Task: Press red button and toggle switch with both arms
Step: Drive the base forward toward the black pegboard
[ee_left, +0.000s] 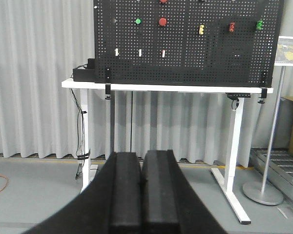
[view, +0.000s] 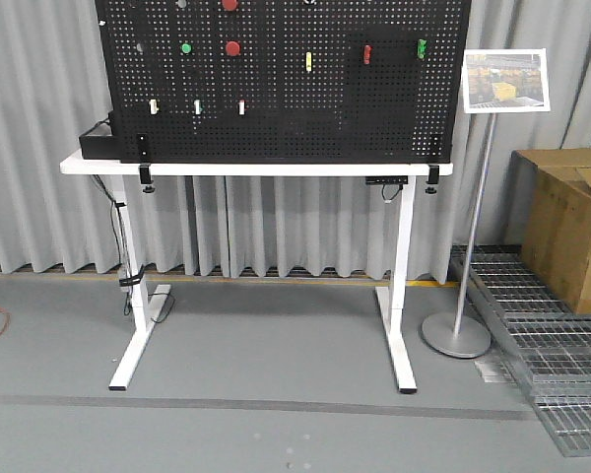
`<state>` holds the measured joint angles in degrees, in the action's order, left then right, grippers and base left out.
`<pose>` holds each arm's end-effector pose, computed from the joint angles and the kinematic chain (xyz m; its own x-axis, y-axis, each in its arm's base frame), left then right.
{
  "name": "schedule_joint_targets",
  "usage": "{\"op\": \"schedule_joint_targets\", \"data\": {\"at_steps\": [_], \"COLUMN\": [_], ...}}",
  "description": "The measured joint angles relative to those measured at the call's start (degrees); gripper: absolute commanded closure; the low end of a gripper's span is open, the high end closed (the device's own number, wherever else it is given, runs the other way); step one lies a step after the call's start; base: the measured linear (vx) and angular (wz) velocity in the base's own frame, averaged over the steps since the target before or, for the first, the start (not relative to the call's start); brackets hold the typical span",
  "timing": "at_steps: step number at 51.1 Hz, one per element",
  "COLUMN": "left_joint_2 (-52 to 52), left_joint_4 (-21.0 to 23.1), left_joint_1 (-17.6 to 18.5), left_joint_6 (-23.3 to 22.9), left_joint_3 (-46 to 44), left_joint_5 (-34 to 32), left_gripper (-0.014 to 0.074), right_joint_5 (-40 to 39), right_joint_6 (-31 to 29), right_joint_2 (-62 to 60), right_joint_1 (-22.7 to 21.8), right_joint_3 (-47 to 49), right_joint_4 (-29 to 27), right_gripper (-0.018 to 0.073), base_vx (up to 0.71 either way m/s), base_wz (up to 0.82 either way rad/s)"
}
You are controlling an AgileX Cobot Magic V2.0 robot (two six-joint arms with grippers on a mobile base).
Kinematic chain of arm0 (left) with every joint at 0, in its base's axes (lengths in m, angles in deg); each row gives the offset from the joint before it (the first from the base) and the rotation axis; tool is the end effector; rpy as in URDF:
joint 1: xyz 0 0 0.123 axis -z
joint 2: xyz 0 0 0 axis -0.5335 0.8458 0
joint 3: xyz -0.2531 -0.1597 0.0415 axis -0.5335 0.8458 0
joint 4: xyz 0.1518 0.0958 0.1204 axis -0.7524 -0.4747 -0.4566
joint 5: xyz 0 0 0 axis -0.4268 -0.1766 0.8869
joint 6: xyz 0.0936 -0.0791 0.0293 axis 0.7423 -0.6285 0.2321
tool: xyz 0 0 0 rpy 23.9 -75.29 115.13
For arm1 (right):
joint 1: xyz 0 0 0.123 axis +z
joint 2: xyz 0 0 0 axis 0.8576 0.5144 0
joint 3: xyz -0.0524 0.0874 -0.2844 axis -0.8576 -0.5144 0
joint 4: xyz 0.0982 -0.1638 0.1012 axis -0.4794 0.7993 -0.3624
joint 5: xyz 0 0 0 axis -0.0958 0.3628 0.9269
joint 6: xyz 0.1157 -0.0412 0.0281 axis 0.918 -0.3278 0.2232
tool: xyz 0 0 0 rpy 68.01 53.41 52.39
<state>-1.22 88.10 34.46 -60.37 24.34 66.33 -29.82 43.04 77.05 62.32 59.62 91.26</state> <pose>0.0375 -0.0012 0.2119 0.1062 -0.0613 -0.9925 0.0430 0.9975 -0.0570 0.0381 -0.0002 0.1874 -0.0818 -0.0320 -0.9961 -0.0406 0.9988 -0.0288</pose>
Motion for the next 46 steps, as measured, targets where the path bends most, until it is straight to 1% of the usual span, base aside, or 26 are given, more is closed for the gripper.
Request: {"op": "schedule_joint_targets", "data": {"at_steps": [32,46], "left_joint_2": [0.0,0.0], "left_joint_4": [0.0,0.0], "left_joint_1": [0.0,0.0], "left_joint_6": [0.0,0.0], "left_joint_3": [0.0,0.0], "left_joint_5": [0.0,0.0], "left_gripper": [0.0594,0.0594], "right_joint_5": [0.0,0.0], "right_joint_6": [0.0,0.0], "right_joint_2": [0.0,0.0], "right_joint_1": [0.0,0.0], "right_joint_3": [0.0,0.0], "right_joint_4": [0.0,0.0], "right_gripper": [0.0559,0.0559], "base_vx": [0.0,0.09], "base_wz": [0.0,0.0]}}
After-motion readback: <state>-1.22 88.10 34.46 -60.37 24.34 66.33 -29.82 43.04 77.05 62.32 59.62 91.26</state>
